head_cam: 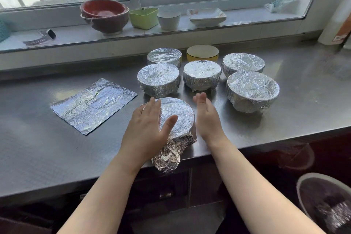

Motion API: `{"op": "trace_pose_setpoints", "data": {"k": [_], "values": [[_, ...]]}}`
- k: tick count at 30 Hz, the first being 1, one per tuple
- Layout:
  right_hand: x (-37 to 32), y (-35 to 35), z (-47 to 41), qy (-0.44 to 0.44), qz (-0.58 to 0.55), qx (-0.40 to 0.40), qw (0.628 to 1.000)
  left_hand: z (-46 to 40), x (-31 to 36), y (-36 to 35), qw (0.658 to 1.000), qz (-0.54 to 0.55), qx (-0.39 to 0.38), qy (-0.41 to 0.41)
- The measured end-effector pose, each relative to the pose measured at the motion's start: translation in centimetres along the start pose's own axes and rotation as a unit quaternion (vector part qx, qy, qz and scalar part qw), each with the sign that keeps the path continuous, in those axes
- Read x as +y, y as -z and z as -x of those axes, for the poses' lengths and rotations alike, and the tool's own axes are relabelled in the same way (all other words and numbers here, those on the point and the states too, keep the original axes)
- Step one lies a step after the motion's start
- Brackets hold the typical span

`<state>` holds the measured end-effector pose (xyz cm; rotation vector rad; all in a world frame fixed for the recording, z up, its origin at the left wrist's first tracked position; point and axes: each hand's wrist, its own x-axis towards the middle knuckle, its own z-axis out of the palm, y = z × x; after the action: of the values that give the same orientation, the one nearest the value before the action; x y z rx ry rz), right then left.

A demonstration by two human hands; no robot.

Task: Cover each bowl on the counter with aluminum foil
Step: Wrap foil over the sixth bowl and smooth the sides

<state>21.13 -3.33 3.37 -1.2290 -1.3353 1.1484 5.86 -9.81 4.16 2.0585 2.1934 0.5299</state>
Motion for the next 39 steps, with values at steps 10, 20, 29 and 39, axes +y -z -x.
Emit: {"op": "trace_pose_setpoints", "data": {"k": [10, 20, 29, 39], "values": [[-0.4, -3.4, 3.9, 0.085, 0.013, 0.030, 0.996, -0.1, 0.1, -0.7, 0.999, 0.009, 0.032, 0.005], [0.1, -3.2, 3.3, 0.065, 0.034, 0.036, 0.997, -0.2, 0.3, -0.7, 0.999, 0.024, 0.049, 0.001], [0.0, -1.6, 3.1, -0.008, -0.049, -0.049, 0.998, -0.3, -0.2, -0.7, 0.999, 0.035, 0.025, 0.009], [0.4, 0.0, 1.9, -0.050, -0.098, -0.144, 0.983, -0.5, -0.2, 1.5, 0.997, -0.034, -0.069, 0.005]]}}
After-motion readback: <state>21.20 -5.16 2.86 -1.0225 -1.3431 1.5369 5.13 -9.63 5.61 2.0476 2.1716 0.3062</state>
